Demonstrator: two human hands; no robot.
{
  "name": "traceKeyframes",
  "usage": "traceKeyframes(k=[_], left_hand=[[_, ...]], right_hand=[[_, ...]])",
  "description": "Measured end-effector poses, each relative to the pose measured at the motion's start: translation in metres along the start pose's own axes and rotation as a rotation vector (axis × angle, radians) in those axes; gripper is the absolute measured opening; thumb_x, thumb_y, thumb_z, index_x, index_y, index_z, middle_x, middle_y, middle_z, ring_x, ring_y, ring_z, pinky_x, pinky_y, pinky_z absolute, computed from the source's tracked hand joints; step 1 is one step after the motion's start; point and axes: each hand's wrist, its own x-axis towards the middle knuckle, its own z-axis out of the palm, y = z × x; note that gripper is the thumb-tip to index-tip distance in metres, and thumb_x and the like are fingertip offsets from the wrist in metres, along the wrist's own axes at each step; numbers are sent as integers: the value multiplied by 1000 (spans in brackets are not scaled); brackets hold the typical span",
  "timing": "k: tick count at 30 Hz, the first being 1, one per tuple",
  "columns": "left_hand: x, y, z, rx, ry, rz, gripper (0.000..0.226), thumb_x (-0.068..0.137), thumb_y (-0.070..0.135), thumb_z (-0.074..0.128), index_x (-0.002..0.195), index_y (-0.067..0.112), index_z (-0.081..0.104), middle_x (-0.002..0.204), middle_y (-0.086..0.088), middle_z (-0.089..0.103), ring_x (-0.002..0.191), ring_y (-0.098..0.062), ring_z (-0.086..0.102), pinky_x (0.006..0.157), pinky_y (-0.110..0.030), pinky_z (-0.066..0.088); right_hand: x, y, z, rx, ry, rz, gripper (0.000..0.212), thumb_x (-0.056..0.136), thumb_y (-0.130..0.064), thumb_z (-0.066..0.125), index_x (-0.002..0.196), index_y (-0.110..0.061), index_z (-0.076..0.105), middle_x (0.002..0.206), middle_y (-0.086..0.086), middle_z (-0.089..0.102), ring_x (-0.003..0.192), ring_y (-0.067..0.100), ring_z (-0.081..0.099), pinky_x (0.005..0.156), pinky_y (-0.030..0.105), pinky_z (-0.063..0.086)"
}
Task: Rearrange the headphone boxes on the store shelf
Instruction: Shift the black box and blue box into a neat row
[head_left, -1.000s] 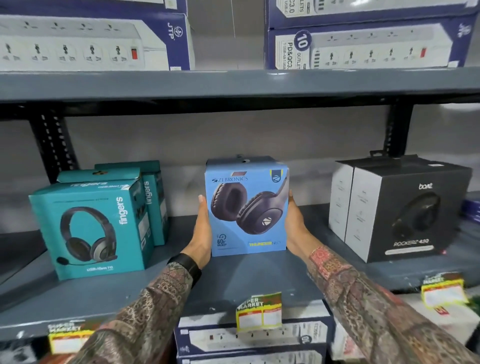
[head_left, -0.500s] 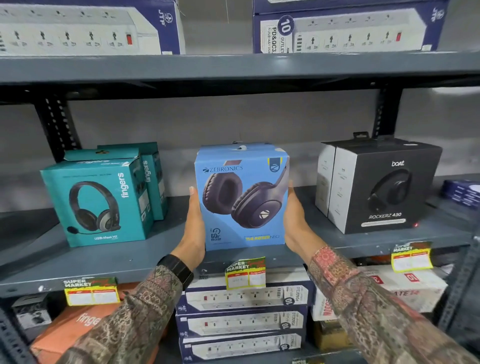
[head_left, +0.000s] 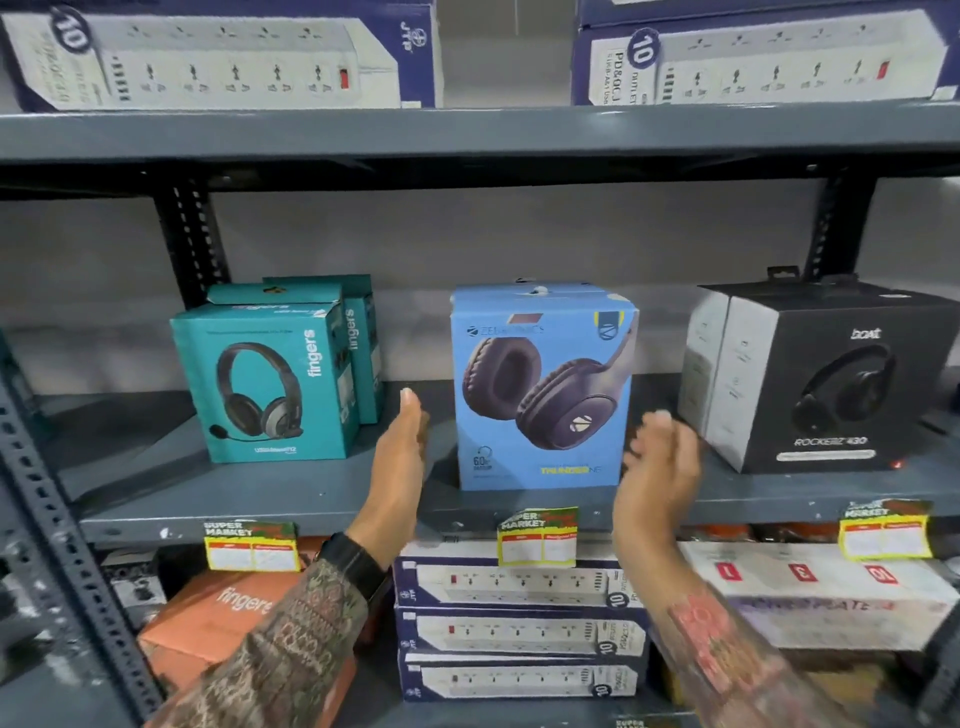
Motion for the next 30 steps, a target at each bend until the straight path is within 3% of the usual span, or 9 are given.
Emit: traceKeyframes(k=[3, 8, 12, 16, 19, 21, 23, 27, 30], left_hand=[[-6, 0, -40, -27, 63, 134, 56, 116, 45, 46, 164, 16, 50, 170, -10, 55, 153, -23, 54, 126, -36, 36], [-10, 8, -104, -45, 134, 246, 28, 111, 34, 59, 137, 32, 69, 145, -2, 75, 137, -16, 69, 123, -38, 48], [14, 20, -155, 4, 355, 399, 21, 111, 19, 64, 129, 21, 74, 132, -17, 79, 114, -23, 73, 103, -41, 55], [56, 30, -209, 96, 587, 488, 25, 109, 31, 62, 133, 28, 69, 136, -7, 69, 106, -5, 67, 100, -28, 53], [89, 46, -230, -111, 393, 226, 44, 107, 64, 52, 132, 35, 73, 137, 4, 79, 116, -12, 77, 108, -43, 62], [110, 51, -237, -246, 258, 73, 68, 105, 78, 37, 122, 32, 84, 121, -4, 89, 100, -22, 87, 82, -42, 71], [123, 49, -238, -244, 181, 11, 79, 102, 84, 29, 121, 32, 86, 113, -3, 91, 95, -23, 88, 76, -39, 70], [142, 39, -229, -191, 107, -33, 81, 102, 85, 24, 113, 34, 86, 105, 0, 92, 88, -19, 89, 70, -34, 70], [152, 34, -224, -171, 93, -40, 78, 105, 81, 22, 115, 33, 83, 100, 3, 92, 86, -18, 89, 79, -36, 67]], right_hand=[[-50, 7, 2, -75, -119, -166, 20, 100, -47, 54, 89, -32, 62, 86, -3, 60, 79, 11, 54, 71, 26, 44], [-119, 8, 40, -86, -244, -315, 9, 101, -35, 58, 97, -31, 64, 98, 1, 68, 93, 16, 63, 85, 27, 50], [-158, 6, 106, -101, -589, -213, 24, 97, -50, 59, 112, -35, 69, 107, -10, 75, 105, 4, 71, 89, 10, 50], [-160, 19, 180, -162, -785, -46, 58, 95, -56, 65, 149, -35, 56, 145, -15, 63, 127, -11, 59, 105, 16, 45], [-147, 30, 224, -178, -873, 127, 110, 80, -77, 66, 172, -34, 23, 167, -12, 44, 137, -19, 51, 116, 22, 45], [-139, 37, 245, -160, -911, 202, 124, 76, -80, 66, 174, -34, 6, 172, -6, 42, 119, -24, 61, 93, 8, 55], [-132, 43, 258, -115, -915, 280, 123, 78, -79, 64, 174, -36, 0, 173, -3, 42, 111, -12, 68, 76, 10, 59], [-118, 57, 271, -46, -871, 321, 120, 73, -81, 70, 172, -32, 23, 166, 4, 54, 139, 27, 65, 111, 53, 58], [-111, 59, 273, -21, -863, 332, 79, 83, -68, 74, 153, -36, 57, 144, 1, 75, 126, 26, 75, 103, 48, 64]])
